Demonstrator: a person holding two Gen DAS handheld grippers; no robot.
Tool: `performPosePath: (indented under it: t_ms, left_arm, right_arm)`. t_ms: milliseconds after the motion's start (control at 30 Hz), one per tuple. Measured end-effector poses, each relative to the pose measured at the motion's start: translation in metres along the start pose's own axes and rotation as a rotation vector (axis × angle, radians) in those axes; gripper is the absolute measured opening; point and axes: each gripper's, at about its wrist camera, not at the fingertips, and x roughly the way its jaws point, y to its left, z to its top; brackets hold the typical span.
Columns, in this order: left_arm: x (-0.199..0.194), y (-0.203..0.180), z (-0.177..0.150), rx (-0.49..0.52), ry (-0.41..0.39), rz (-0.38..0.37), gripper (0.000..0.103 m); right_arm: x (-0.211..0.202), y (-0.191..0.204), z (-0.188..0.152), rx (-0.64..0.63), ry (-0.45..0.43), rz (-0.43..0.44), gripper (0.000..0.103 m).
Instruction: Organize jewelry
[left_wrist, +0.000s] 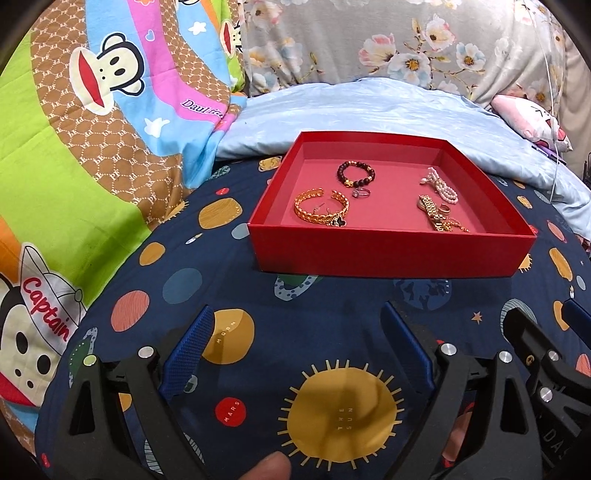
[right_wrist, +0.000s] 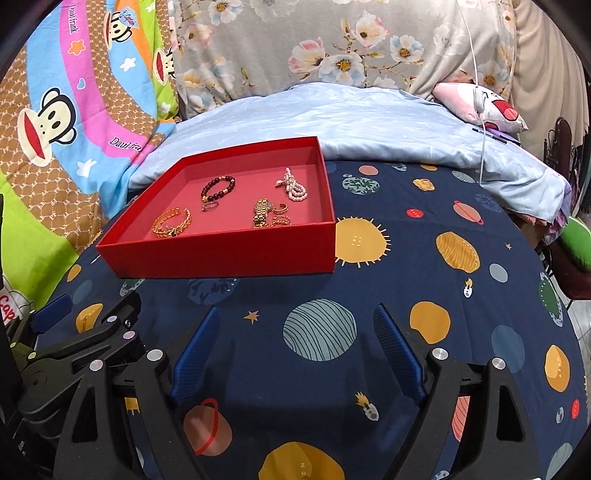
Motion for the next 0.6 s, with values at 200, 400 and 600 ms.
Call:
performPosePath:
  t_ms: [200,400,600]
  left_arm:
    - [-0.0051,-0.0009,-0.0005,0.002,-0.023,0.015,0.089]
    - [-0.0065,-0.0013,-0.0004,0.002,-0.030,0.016,0.089]
    - [-0.0058,-0.0005,0.0000,0.002,-0.022,0.010,0.089]
  right_arm:
    - [-0.0008,-0.0006,-0.0006,0.004,-0.005,-0.002,0.084]
    - [-0.0009,0.0007,-0.0012,0.005,-0.010,-0.005,0.084]
    - [-0.0013,0.0003,-0.0013,0.004,-0.008,-0.007,0.084]
